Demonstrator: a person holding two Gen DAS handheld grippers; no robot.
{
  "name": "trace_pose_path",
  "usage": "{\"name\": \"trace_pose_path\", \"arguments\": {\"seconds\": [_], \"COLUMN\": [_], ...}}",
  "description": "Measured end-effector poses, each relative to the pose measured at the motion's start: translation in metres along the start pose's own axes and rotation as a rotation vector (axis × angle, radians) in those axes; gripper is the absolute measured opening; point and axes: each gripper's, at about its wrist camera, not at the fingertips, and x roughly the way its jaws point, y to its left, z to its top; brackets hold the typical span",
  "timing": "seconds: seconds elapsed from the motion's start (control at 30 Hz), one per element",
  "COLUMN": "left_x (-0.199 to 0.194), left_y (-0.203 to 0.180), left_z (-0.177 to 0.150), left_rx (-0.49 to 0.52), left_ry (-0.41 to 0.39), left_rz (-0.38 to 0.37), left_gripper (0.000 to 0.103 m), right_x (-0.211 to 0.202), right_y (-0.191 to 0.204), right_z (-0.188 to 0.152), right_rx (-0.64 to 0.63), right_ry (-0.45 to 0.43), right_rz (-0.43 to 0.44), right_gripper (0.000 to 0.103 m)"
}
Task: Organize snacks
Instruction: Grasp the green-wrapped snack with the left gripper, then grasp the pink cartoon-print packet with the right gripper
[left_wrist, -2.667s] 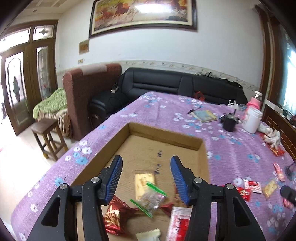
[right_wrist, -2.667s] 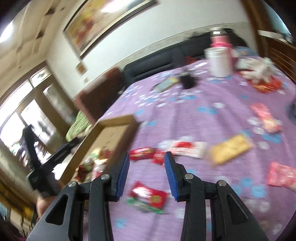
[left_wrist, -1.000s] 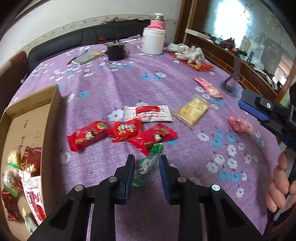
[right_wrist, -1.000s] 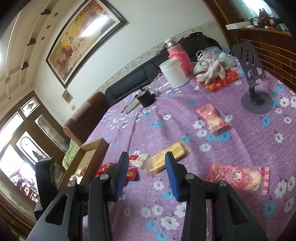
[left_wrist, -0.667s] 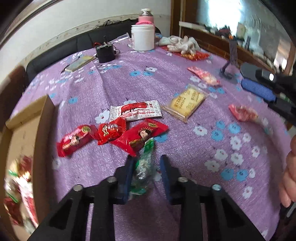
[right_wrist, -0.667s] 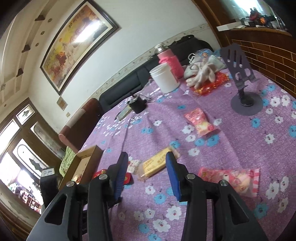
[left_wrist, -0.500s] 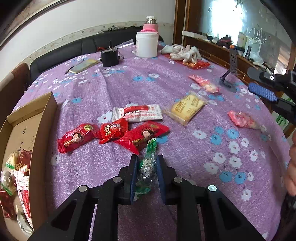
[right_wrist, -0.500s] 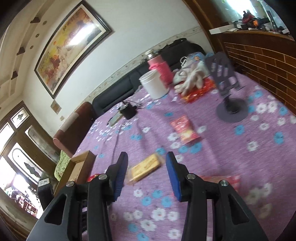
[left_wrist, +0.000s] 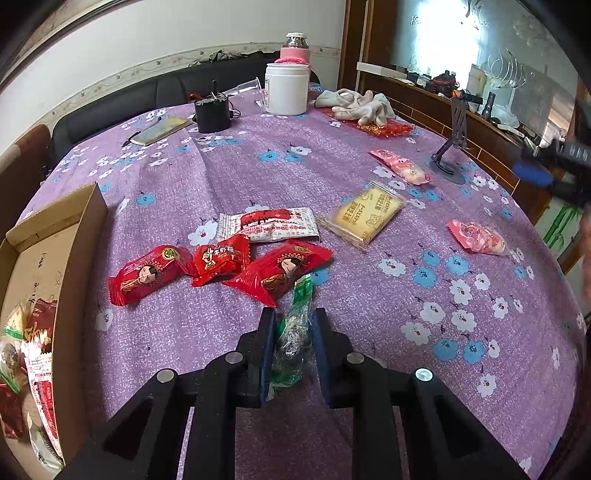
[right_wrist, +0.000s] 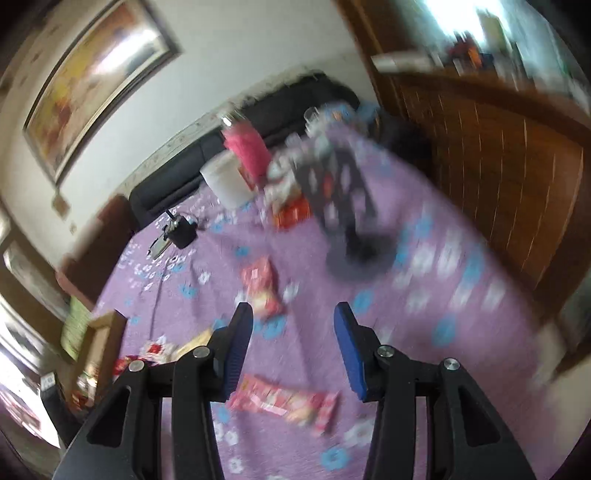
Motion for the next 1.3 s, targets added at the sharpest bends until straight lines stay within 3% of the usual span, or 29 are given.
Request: {"name": "trace_pose_path", "arguments": {"seconds": [0.1,0.17,0.2,0.3,0.37,0.47,0.57,0.63,0.7,0.73,0.8,0.87,0.97,1.13,1.23,1.3], "left_x": [0.0,0.0,0.0,0.0,0.0,0.0,0.0,0.0,0.0,0.0,0.0,0.0,0.0,0.0,-0.001,-0.001], "left_y": [0.002,0.001,0.002,0.001,0.001,0.001,0.001,0.0,0.001,0.001,0.001,0.001,0.004,0.015,0.019,0.02], "left_z": [0.0,0.0,0.0,-0.001,-0.001,-0.001,-0.001,-0.001,0.0,0.0,0.0,-0.001,0.0,0.0,-0.001,-0.001], "left_rx": [-0.007,-0.006,-0.005,-0.002,-0.003,-0.002,-0.005,-0.003,-0.003,-0.002,-0.003,-0.004,-0.021,-0.064,-0.076,-0.078], "left_ry": [0.0,0.0,0.0,-0.001,-0.001,-0.001,-0.001,-0.001,-0.001,-0.001,-0.001,-0.001,-0.001,-0.001,-0.003,-0.003], "left_rz": [0.0,0.001,0.002,0.003,0.003,0.002,-0.001,0.001,0.002,0.002,0.001,0.002,0.006,0.023,0.044,0.055], "left_gripper": [0.02,0.02,0.02,0.02,0.02,0.02,0.02,0.02,0.02,0.02,0.02,0.02,0.02,0.02,0.02,0.02], "right_x": [-0.023,-0.018,-0.011,0.017,0.035,0.054,0.062,0.069,0.079,0.082,0.09,0.085,0.084,0.089,0.098,0.099], "right_y": [0.005,0.017,0.023,0.044,0.059,0.066,0.065,0.061,0.058,0.056,0.054,0.056,0.077,0.131,0.156,0.169], "right_z": [0.027,0.03,0.024,-0.014,-0.042,-0.059,-0.055,-0.055,-0.057,-0.059,-0.064,-0.065,-0.072,-0.077,-0.087,-0.096], "right_rx": [-0.14,-0.311,-0.382,-0.553,-0.673,-0.768,-0.785,-0.799,-0.795,-0.789,-0.767,-0.71,-0.65,-0.423,-0.347,-0.369], "right_ry": [-0.054,0.055,0.096,0.297,0.383,0.444,0.459,0.485,0.516,0.517,0.538,0.509,0.459,0.429,0.429,0.393], "right_rz": [0.014,0.1,0.102,0.205,0.206,0.163,0.156,0.144,0.144,0.134,0.1,0.114,0.064,0.131,0.166,0.132], "right_gripper": [0.045,0.045,0.045,0.045,0.045,0.045,0.048,0.058,0.058,0.052,0.025,0.023,0.022,0.022,0.022,0.022]}}
